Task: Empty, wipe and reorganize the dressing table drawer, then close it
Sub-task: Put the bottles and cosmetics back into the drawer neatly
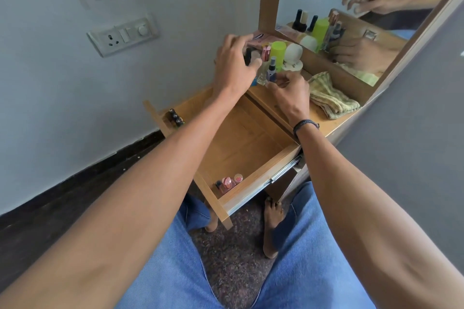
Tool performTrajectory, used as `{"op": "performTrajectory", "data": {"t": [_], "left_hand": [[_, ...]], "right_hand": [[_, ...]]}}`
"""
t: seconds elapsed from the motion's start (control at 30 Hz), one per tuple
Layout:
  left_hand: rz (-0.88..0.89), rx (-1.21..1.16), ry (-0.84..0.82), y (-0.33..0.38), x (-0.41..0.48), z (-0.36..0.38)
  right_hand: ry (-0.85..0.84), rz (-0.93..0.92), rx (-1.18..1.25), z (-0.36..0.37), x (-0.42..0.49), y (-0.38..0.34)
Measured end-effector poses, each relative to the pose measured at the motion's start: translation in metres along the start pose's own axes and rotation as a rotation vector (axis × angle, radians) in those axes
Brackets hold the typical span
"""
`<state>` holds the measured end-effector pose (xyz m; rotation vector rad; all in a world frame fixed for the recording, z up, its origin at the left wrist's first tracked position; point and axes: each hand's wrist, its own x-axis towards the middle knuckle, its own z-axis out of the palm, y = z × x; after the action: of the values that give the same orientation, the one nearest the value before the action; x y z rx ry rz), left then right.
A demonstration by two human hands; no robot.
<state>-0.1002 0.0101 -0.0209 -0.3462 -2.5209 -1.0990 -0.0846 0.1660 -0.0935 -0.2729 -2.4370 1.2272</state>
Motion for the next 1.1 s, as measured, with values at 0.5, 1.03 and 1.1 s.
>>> {"op": "performTrajectory", "data": {"t": [0.5, 1.03, 1.1], "left_hand": [[-0.052, 0.105, -0.206, 0.009, 0.033, 0.021], [0.152, 0.319, -0.034, 0.015, 0.022, 0.029], [0.208, 0.35, 0.014, 0.017, 0.019, 0.028]], "right_hand": [[-0.019, -0.035, -0.012, 0.001, 0.002, 0.004], [0.123, 0.095, 0.136, -0.003, -0.001, -0.001], [0.124, 0.102, 0.14, -0.004, -0.001, -0.001]]}}
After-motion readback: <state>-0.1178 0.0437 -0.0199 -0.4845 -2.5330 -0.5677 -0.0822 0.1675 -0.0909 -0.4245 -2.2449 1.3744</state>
